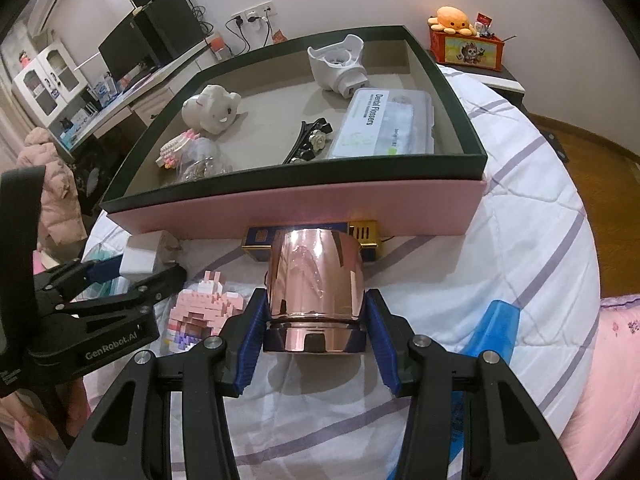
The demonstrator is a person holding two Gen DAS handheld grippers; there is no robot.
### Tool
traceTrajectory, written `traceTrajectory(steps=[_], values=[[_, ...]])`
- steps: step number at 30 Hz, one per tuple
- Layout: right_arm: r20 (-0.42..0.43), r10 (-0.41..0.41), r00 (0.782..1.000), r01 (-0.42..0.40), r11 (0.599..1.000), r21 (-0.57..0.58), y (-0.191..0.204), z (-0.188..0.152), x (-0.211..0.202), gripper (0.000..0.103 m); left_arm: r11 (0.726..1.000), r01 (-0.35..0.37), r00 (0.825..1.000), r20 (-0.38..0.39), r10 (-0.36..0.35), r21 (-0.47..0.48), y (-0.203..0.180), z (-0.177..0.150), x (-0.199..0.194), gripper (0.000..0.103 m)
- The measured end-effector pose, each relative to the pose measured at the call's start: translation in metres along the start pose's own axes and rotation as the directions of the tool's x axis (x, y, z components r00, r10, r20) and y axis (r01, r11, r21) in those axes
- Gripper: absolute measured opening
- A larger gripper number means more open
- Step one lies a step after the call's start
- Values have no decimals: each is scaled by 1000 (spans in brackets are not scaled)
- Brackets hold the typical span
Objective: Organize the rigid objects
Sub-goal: 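Grasp the white charger with the left tool while the right tool grasps the copper cup, then lift the white charger with the left tool while the right tool lifts the copper cup toward the tray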
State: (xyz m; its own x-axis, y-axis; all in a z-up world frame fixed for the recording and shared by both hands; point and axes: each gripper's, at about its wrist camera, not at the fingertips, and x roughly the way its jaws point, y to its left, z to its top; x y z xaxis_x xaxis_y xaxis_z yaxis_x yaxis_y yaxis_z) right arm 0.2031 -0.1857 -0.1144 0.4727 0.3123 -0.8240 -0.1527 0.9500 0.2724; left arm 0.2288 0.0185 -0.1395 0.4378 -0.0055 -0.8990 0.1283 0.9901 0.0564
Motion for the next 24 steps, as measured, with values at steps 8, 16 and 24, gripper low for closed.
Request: traceTrajectory(steps=[8,16,24], values=[[21,-23,1000,23,1000,-11,1,-3,-10,48,1000,-18,1000,15,18,11,-6,-5,-6,54],[83,-41,996,40,999,9,-1,2,-38,48,1000,-25,997,79,26,-10,2,-9,-32,55],[226,-71,971,76,997,-13,14,11,-94,48,999,-39,971,235,44,-24,8,-8,-92,55]])
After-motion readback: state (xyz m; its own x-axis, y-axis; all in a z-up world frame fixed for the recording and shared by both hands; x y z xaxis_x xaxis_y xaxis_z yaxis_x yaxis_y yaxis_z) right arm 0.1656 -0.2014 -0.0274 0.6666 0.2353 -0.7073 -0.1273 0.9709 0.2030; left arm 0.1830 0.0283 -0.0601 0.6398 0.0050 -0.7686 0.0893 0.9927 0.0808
